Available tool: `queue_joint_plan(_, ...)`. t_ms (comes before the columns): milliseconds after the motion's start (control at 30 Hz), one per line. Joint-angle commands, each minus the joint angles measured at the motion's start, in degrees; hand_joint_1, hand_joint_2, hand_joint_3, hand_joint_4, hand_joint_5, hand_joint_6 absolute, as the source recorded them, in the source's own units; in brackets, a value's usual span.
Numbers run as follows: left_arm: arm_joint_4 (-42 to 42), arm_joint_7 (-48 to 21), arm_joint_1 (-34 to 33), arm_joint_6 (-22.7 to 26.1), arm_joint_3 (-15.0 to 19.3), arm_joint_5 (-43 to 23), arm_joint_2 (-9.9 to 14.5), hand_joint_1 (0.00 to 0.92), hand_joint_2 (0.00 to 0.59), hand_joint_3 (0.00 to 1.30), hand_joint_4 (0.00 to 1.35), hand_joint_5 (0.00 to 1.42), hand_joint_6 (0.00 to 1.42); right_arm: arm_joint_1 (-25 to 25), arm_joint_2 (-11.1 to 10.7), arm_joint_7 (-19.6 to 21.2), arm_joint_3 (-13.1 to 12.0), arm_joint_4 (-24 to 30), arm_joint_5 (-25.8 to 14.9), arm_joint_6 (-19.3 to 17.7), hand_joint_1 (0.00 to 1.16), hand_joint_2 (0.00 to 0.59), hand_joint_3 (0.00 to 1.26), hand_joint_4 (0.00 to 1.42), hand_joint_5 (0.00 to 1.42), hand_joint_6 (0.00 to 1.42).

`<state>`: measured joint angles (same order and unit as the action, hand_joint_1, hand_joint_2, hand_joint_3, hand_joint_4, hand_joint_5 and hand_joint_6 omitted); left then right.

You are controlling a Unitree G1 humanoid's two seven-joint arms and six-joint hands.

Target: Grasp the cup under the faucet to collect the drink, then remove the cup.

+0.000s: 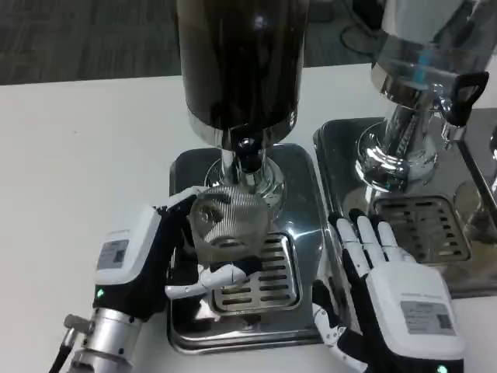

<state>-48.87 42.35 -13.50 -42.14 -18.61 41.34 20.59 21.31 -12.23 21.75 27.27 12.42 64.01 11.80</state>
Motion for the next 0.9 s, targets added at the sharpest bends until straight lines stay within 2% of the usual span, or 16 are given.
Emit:
queue_joint_plan(33,-4.56,-0.49,-3.26,0.19,-1.88,0.34,-1.39,0.499,0.079,0.49,0.64,0.84,0.96,1.40,0.25,1.01,-0.28,1.33,1.01,0.98,0.46,0.476,0.05,0.00,0.00,0.18)
queue_joint_plan(267,-8.37,-0.37,-5.97,-0.36,-4.42,0.50,-2.58,0.439,0.068,0.48,0.62,0.83,0.95,2.65,0.12,0.95,-0.30,2.33,1.10,1.52,0.46,0.484,0.05,0.00,0.00,0.18)
queue_joint_plan(500,-9.09,-1.04,-6.04,-0.32,-6.25,0.28,-2.68,0.268,0.066,0.43,0.59,0.82,0.91,2.04,-0.44,-0.28,-0.60,2.41,0.69,0.79,0.47,0.486,0.05,0.00,0.00,0.18)
queue_joint_plan(667,-8.68,-0.26,-4.99,-0.64,-5.77,-0.64,-1.80,0.139,0.052,0.23,0.38,0.69,0.77,1.51,-0.89,-0.38,-0.98,2.15,-0.03,0.23,0.47,0.486,0.05,0.00,0.00,0.18)
queue_joint_plan(900,-5.58,1.69,-2.76,-1.18,-4.23,-1.07,0.27,0.023,0.002,0.17,0.30,0.64,0.69,0.70,-1.44,-0.90,-1.29,1.85,-0.45,-0.14,0.47,0.486,0.05,0.00,0.00,0.18)
